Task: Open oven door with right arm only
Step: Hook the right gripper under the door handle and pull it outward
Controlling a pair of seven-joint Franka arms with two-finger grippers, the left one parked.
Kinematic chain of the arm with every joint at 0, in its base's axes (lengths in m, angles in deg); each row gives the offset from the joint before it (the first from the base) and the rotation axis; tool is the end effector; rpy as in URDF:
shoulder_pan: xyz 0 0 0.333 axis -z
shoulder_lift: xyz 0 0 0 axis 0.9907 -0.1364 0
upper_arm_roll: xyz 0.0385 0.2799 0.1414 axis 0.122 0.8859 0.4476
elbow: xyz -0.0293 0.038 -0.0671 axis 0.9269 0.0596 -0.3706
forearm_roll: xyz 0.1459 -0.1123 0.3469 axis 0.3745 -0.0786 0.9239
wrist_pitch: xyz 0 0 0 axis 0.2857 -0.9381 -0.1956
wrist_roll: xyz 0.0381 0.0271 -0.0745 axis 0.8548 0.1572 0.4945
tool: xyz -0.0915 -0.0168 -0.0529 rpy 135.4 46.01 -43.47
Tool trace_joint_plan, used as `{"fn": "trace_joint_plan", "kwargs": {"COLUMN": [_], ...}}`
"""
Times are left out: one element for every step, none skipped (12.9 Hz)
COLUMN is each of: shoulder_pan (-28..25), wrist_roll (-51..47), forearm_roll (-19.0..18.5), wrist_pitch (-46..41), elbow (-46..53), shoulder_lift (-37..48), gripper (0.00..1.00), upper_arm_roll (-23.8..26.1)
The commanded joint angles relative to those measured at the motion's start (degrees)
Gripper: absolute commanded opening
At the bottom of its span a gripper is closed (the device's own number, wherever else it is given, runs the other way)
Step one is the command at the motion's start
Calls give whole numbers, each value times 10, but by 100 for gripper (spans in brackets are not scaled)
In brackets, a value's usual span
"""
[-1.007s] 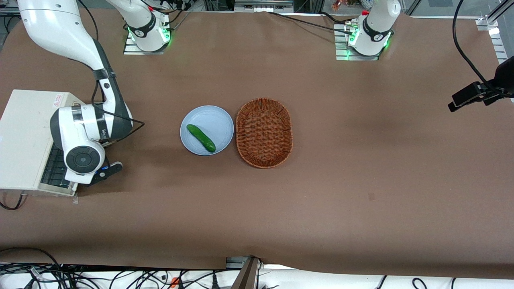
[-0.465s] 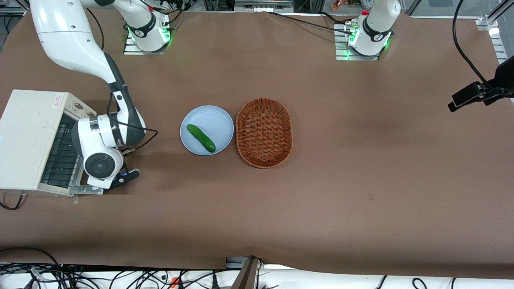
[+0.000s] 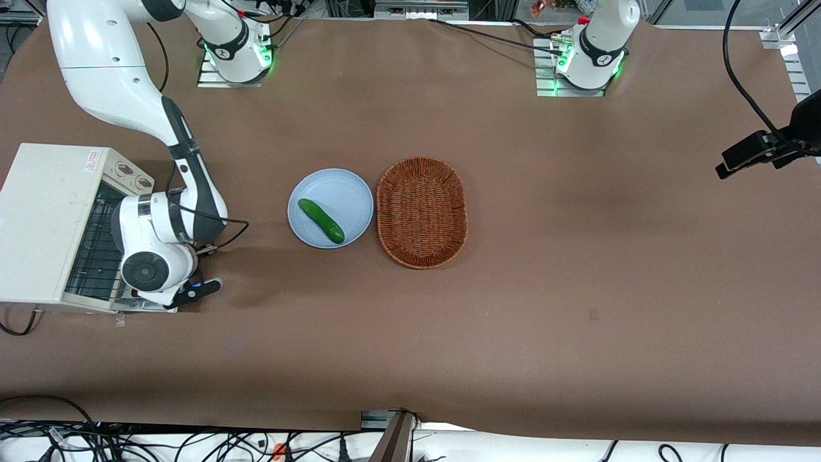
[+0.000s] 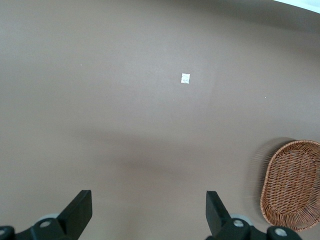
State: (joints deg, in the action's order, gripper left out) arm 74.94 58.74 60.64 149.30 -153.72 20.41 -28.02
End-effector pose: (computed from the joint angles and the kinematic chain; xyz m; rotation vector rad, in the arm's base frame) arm 0.6700 0.0323 0.1982 2.8196 0.5563 -0.5418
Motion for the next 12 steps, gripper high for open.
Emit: {"fn": "trace_joint_plan", "kwargs": {"shoulder_pan": [6, 6, 5, 5, 5, 5, 1, -4, -10, -14, -14, -13], "wrist_roll": [-15, -22, -31, -39, -44, -51, -60, -69, -73, -74, -73, -73], "forearm_roll": [17, 36, 55, 83, 105, 120, 125, 132, 144, 146, 146, 145], "wrist_pitch": [-13, -16, -19, -20, -20, -20, -20, -20, -24, -32, -43, -54], "elbow": [4, 4, 4, 3, 3, 3, 3, 4, 6, 10, 17, 28], "shoulder_lift": [-4, -4, -4, -4, -5, -7, -7, -7, -4, -2, 0, 5], "gripper": [0, 0, 0, 0, 0, 0, 0, 0, 0, 0, 0, 0], "upper_arm_roll": [-13, -13, -13, -13, -13, -13, -12, -12, -12, -12, -12, -13]}}
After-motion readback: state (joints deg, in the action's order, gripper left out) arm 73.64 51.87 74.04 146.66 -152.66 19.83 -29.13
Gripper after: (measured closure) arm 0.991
